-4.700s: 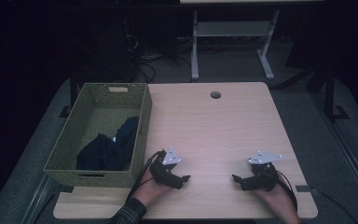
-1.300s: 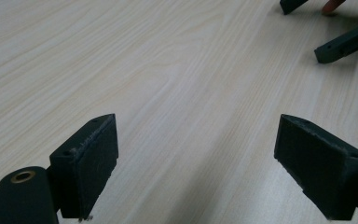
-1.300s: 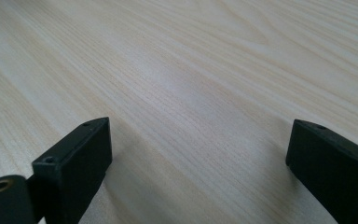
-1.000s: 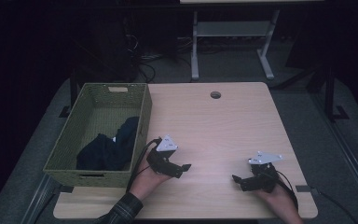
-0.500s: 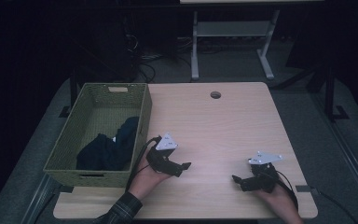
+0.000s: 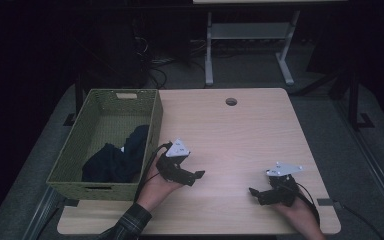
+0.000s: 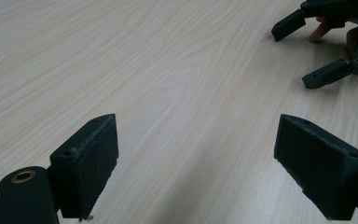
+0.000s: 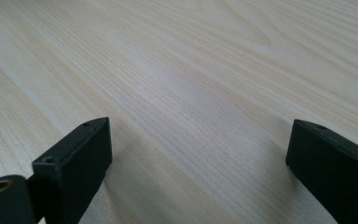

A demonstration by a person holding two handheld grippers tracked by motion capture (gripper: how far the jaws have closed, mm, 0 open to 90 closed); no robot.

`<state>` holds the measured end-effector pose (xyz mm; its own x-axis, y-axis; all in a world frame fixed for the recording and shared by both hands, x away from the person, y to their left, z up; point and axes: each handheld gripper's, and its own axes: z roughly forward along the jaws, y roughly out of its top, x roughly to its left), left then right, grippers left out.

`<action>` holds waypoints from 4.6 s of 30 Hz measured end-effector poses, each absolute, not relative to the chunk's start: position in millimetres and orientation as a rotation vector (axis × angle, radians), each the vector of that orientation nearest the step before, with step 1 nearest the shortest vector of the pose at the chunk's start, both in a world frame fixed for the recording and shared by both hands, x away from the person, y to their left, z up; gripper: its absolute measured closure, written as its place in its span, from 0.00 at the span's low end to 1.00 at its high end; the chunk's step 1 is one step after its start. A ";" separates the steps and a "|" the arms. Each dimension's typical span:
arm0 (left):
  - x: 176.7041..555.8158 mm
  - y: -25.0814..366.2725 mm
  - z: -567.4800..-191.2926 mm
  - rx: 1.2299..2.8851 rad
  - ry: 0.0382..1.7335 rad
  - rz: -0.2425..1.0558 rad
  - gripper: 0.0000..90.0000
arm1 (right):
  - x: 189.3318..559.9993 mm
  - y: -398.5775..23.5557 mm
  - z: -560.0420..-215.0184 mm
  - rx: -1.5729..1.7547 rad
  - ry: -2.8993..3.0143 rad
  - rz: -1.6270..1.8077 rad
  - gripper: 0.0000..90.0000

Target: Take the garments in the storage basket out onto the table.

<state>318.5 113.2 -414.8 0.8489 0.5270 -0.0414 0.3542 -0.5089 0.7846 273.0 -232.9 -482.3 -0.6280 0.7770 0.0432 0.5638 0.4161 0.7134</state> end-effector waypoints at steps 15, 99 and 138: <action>316.7 111.7 -408.7 2.159 0.630 0.253 0.15 | 273.0 -232.8 -482.2 1.164 2.381 1.029 0.07; 342.3 160.5 -337.5 2.289 0.679 0.232 0.15 | 272.9 -233.4 -482.2 1.157 2.383 1.025 0.07; 341.8 225.4 -320.8 2.288 0.870 0.328 0.16 | 273.1 -233.6 -482.3 1.152 2.384 1.025 0.07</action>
<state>341.8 225.4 -320.8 0.7473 0.6644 0.0002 0.4989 -0.5613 0.6604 273.1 -233.6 -482.3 -0.6327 0.7736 0.0363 0.5583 0.4231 0.7136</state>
